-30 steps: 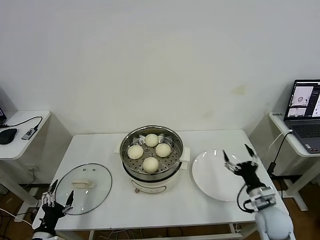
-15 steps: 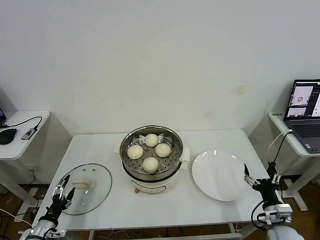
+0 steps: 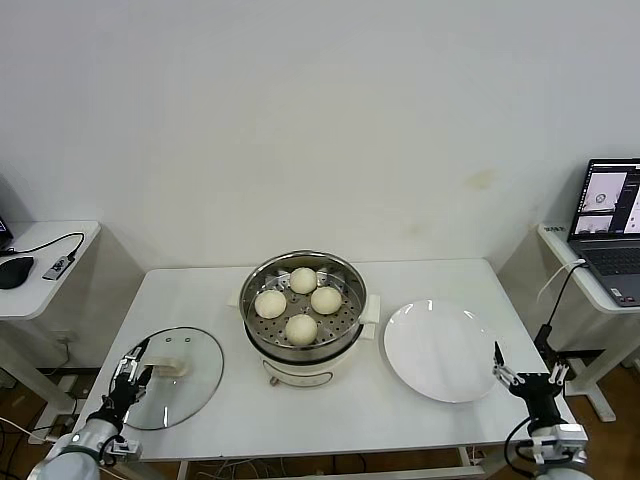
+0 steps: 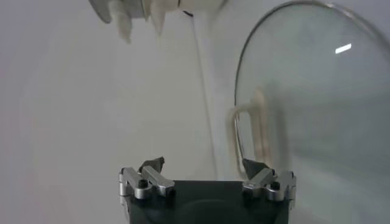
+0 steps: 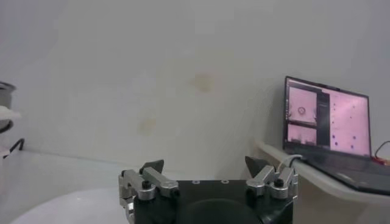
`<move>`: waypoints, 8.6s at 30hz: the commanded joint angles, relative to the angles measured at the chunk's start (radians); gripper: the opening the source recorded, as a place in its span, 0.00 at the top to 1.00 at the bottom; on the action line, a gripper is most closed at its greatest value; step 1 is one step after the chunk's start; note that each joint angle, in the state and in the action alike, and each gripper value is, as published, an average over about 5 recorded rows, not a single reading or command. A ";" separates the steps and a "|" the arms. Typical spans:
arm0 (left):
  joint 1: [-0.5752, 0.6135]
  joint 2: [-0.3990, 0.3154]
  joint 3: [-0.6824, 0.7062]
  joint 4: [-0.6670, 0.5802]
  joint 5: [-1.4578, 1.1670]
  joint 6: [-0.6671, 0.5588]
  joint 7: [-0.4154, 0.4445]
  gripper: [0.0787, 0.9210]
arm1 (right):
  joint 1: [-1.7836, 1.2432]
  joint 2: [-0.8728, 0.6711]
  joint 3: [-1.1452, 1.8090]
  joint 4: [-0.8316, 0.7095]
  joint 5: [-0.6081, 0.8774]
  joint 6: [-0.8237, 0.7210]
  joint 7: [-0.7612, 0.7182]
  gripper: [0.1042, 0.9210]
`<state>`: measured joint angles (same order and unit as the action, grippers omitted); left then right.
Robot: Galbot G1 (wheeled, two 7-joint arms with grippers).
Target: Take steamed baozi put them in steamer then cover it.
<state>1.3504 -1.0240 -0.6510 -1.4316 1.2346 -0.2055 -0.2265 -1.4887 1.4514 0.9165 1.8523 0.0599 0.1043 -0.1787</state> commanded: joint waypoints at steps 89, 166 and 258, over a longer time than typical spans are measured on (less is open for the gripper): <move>-0.214 0.165 0.458 -0.667 -0.318 0.870 0.285 0.92 | -0.055 0.055 -0.104 -0.015 -0.192 0.063 0.000 0.12; -0.591 -0.226 0.850 -0.286 0.021 0.911 0.486 0.92 | -0.060 0.078 -0.149 -0.037 -0.236 0.079 0.007 0.12; 0.542 -0.301 -0.017 -0.489 -1.418 -0.085 0.155 0.12 | -0.282 -0.080 -0.307 0.071 -0.039 0.075 -0.003 0.12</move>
